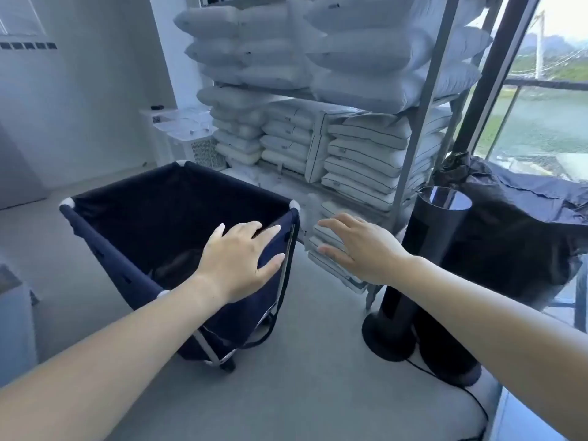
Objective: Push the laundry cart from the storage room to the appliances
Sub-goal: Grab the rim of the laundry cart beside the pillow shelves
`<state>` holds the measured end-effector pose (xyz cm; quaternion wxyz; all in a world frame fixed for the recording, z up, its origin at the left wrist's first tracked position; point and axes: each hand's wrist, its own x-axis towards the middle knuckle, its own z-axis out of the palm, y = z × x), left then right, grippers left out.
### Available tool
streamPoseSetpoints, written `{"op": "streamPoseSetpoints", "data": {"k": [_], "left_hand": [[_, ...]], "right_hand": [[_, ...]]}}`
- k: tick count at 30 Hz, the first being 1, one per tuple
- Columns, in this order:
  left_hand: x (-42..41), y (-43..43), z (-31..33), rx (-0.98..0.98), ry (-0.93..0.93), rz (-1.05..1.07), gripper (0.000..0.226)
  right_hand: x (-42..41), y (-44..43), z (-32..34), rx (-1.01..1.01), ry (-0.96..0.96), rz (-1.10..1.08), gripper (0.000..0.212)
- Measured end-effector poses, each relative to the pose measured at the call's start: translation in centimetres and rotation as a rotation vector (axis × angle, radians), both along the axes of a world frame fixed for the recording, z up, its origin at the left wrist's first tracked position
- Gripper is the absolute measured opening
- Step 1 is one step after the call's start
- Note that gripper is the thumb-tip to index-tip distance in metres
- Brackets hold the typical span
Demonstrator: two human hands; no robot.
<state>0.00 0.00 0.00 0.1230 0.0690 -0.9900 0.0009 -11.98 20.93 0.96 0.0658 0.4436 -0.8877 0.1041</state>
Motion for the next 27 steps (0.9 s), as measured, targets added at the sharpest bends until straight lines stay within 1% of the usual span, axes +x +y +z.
{"op": "streamPoseSetpoints", "data": {"k": [8,15,21,23,27], "left_hand": [[-4.8,-4.9,-4.3,0.083,0.028,0.053,0.053],[-11.0,-10.9,-8.0,0.167,-0.011,0.13,0.052],[-16.3,-15.6,-10.3,0.17,-0.102,0.191,0.054],[-17.8,-16.7,-11.1,0.179,-0.11,0.206,0.054],[-20.6,-17.9,-12.6,0.18,-0.183,0.244,0.054]], "right_hand": [[-5.8,-6.6,-4.1,-0.004,-0.048,0.05,0.055],[-12.6,-14.1,-7.2,0.09,-0.135,0.088,0.055],[-17.9,-18.8,-9.1,0.139,-0.17,0.12,0.053],[-19.6,-20.0,-9.9,0.149,-0.187,0.136,0.052],[-22.9,-21.8,-11.7,0.154,-0.211,0.175,0.049]]}}
